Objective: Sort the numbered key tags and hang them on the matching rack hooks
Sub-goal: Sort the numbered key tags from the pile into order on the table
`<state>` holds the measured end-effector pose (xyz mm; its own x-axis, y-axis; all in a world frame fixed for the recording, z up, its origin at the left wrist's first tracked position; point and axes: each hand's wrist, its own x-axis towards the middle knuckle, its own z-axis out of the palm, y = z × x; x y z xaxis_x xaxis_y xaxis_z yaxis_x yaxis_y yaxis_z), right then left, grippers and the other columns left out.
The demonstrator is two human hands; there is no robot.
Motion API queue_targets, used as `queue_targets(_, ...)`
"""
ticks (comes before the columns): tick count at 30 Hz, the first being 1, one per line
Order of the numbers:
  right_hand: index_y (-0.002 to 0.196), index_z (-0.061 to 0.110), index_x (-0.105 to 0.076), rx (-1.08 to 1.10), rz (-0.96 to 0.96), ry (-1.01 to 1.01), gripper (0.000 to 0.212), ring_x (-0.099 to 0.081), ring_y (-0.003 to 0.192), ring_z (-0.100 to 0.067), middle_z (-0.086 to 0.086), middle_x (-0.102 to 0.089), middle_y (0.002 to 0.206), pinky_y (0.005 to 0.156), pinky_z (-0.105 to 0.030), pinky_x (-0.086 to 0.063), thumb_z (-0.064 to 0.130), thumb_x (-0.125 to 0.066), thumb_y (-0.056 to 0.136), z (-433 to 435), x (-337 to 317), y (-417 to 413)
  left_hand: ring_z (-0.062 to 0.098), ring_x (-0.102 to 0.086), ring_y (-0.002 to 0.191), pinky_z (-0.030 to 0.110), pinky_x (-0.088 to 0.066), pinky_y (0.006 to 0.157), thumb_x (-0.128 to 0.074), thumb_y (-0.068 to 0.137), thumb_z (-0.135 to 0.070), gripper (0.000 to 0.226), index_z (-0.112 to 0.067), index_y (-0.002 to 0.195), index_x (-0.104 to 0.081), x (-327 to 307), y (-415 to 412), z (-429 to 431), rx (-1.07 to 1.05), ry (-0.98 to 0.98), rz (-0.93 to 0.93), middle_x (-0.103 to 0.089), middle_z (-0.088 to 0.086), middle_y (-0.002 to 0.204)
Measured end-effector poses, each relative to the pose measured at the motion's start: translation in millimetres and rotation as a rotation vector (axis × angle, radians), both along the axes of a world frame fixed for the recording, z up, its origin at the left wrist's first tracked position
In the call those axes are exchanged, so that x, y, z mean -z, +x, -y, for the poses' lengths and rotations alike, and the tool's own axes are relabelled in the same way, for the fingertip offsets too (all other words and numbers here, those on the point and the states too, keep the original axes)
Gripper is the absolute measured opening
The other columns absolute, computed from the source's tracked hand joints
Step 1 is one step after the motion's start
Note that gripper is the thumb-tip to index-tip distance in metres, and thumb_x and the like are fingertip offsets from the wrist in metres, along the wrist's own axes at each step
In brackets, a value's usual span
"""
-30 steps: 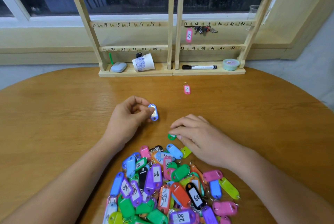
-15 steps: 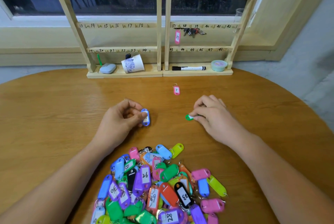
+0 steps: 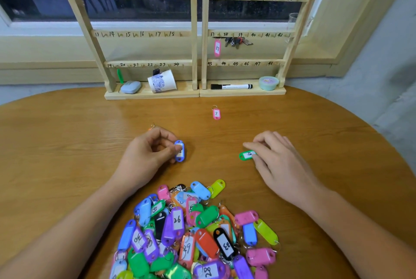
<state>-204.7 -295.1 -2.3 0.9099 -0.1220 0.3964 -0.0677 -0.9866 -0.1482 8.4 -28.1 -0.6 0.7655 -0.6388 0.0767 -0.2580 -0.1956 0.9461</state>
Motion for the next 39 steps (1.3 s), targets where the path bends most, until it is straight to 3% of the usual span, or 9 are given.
queue_targets(3, 0.142, 0.018, -0.067, 0.001, -0.051, 0.014, 0.039, -0.053, 0.103, -0.014, 0.006, -0.053, 0.115, 0.087, -0.036, -0.048, 0.014, -0.062, 0.103, -9.7, 3.8, -3.6, 0.021, -0.071, 0.071, 0.028, -0.057, 0.072, -0.081, 0.094, -0.013, 0.013, -0.012, 0.103, -0.071, -1.5, -1.2, 0.5, -0.002, 0.009, 0.009, -0.077, 0.010, 0.085)
queue_targets(7, 0.140, 0.023, -0.067, 0.015, -0.092, 0.015, 0.036, -0.053, 0.107, -0.013, 0.008, -0.053, 0.121, 0.089, -0.037, -0.047, 0.021, -0.058, 0.105, -12.7, 8.8, -9.6, 0.022, -0.072, 0.071, 0.038, -0.058, 0.078, -0.081, 0.095, -0.014, 0.013, -0.013, 0.103, -0.071, 0.1, 0.8, 0.1, -0.003, 0.012, 0.009, -0.078, 0.009, 0.086)
queue_targets(12, 0.133, 0.022, -0.064, -0.001, -0.112, 0.042, 0.027, -0.054, 0.128, -0.014, 0.010, -0.057, 0.139, 0.101, -0.040, -0.046, 0.022, -0.054, 0.108, -5.8, 12.5, -12.2, 0.023, -0.072, 0.071, 0.040, -0.059, 0.079, -0.081, 0.095, -0.014, 0.013, -0.014, 0.103, -0.072, -0.4, -0.3, 0.1, 0.002, 0.020, 0.026, -0.078, 0.009, 0.086)
queue_targets(17, 0.127, 0.022, -0.066, -0.051, -0.119, 0.183, 0.021, -0.057, 0.134, -0.010, 0.010, -0.061, 0.144, 0.111, -0.037, -0.049, 0.018, -0.056, 0.108, 6.1, 11.3, -14.7, 0.022, -0.073, 0.071, 0.026, -0.057, 0.072, -0.081, 0.095, -0.015, 0.013, -0.013, 0.103, -0.071, -0.7, 0.1, 0.2, -0.010, 0.001, 0.011, -0.078, 0.009, 0.086)
queue_targets(21, 0.121, 0.024, -0.068, -0.060, -0.103, 0.222, 0.018, -0.059, 0.132, -0.007, 0.014, -0.062, 0.142, 0.107, -0.038, -0.053, 0.018, -0.057, 0.108, 11.7, 10.1, -18.1, 0.016, -0.071, 0.068, 0.016, -0.052, 0.065, -0.080, 0.095, -0.015, 0.014, -0.010, 0.104, -0.071, -2.8, -1.4, 0.6, -0.016, -0.009, -0.001, -0.078, 0.010, 0.084)
queue_targets(27, 0.110, 0.018, -0.073, 0.004, 0.097, 0.317, 0.014, -0.064, 0.119, -0.007, 0.012, -0.067, 0.125, 0.101, -0.029, -0.051, 0.009, -0.064, 0.103, 9.8, 3.2, -13.6, 0.018, -0.070, 0.066, 0.018, -0.049, 0.056, -0.078, 0.097, -0.017, 0.010, -0.010, 0.101, -0.073, -1.3, 0.6, 1.4, -0.045, -0.016, -0.049, -0.077, 0.015, 0.078)
queue_targets(31, 0.100, 0.028, -0.075, 0.190, 0.183, 0.510, 0.017, -0.064, 0.096, -0.007, 0.018, -0.068, 0.105, 0.082, -0.020, -0.048, 0.012, -0.070, 0.099, 15.0, 5.6, -9.0, 0.019, -0.068, 0.066, 0.022, -0.046, 0.057, -0.077, 0.098, -0.018, 0.010, -0.008, 0.098, -0.073, -2.7, 2.7, 0.6, -0.058, -0.039, -0.102, -0.076, 0.019, 0.077)
queue_targets(35, 0.095, 0.032, -0.075, 0.264, 0.235, 0.757, 0.021, -0.069, 0.096, -0.009, 0.017, -0.073, 0.101, 0.085, -0.027, -0.054, 0.013, -0.071, 0.100, 28.3, 10.9, -4.2, 0.015, -0.060, 0.060, 0.022, -0.042, 0.055, -0.075, 0.097, -0.012, 0.010, -0.002, 0.096, -0.072, -7.6, 0.5, 1.9, -0.060, -0.090, -0.185, -0.071, 0.018, 0.071)
queue_targets(39, 0.094, 0.031, -0.076, 0.262, 0.195, 0.781, 0.019, -0.069, 0.095, -0.009, 0.017, -0.074, 0.101, 0.084, -0.029, -0.053, 0.014, -0.072, 0.100, 28.1, 13.8, -2.3, 0.014, -0.061, 0.060, 0.022, -0.042, 0.054, -0.074, 0.098, -0.009, 0.011, 0.002, 0.097, -0.073, -8.7, -0.9, 2.0, -0.053, -0.113, -0.228, -0.070, 0.014, 0.069)
